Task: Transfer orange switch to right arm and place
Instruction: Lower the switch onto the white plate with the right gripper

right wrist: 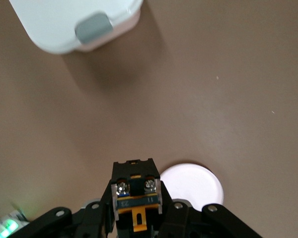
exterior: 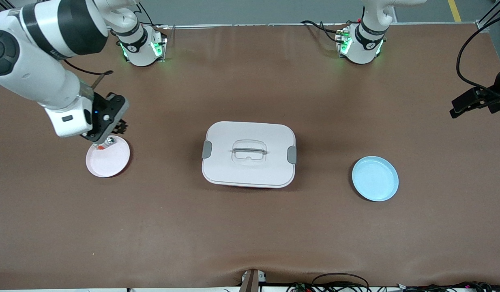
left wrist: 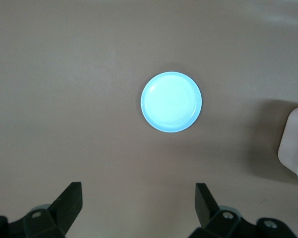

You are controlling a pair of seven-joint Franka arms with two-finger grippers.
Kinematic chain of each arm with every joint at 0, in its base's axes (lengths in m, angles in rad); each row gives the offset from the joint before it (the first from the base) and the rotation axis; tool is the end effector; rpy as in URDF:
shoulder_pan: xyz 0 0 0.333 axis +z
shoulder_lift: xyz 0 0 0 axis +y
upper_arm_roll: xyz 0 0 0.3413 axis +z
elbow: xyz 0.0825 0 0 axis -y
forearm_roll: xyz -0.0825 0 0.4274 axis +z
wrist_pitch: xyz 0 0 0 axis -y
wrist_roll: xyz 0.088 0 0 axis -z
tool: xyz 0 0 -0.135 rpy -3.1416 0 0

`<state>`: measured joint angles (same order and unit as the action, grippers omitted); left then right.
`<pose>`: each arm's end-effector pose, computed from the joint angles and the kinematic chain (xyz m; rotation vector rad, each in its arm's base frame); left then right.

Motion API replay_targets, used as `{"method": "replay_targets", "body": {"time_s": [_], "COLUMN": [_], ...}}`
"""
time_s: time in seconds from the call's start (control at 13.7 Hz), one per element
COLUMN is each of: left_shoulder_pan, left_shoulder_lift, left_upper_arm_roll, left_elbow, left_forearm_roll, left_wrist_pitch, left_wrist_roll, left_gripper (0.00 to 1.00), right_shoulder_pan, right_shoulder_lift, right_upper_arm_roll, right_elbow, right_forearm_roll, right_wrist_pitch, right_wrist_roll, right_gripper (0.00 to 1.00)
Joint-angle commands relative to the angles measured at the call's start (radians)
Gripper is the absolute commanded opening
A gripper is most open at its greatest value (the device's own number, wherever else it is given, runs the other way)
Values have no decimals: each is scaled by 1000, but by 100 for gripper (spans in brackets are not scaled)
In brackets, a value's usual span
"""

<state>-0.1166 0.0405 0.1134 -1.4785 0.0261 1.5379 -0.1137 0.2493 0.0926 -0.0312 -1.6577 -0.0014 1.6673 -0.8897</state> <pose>0.6093 0.0002 0.6421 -3.1071 -0.1734 -0.0326 0.6105 0.1358 0.5283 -2.6498 -1.6392 0.1243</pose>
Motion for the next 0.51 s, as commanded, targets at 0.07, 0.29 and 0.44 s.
{"method": "replay_targets", "body": {"time_s": [0.07,0.29,0.44], "left_shoulder_pan": [-15,-21,-17], "left_shoulder_lift": [-33,-34,-37], "left_upper_arm_roll": [12,11,-7], "left_elbow": [-46,-55,-54], "left_forearm_roll": [-17,-17,-17], "left_wrist_pitch": [22,13,13], "left_wrist_roll": [19,20,20], "left_gripper": [100,100,100], "right_shoulder_pan": [-85,-183,-234], "right_shoulder_lift": [-108,-163,-163], "right_upper_arm_roll": [16,16,16], "right_elbow": [-149,-296,-378], "right_forearm_roll": [-87,-88,-88], "right_wrist_pitch": [55,205,303], "right_wrist_roll": [-153,-331,-412], "right_gripper": [0,0,0]}}
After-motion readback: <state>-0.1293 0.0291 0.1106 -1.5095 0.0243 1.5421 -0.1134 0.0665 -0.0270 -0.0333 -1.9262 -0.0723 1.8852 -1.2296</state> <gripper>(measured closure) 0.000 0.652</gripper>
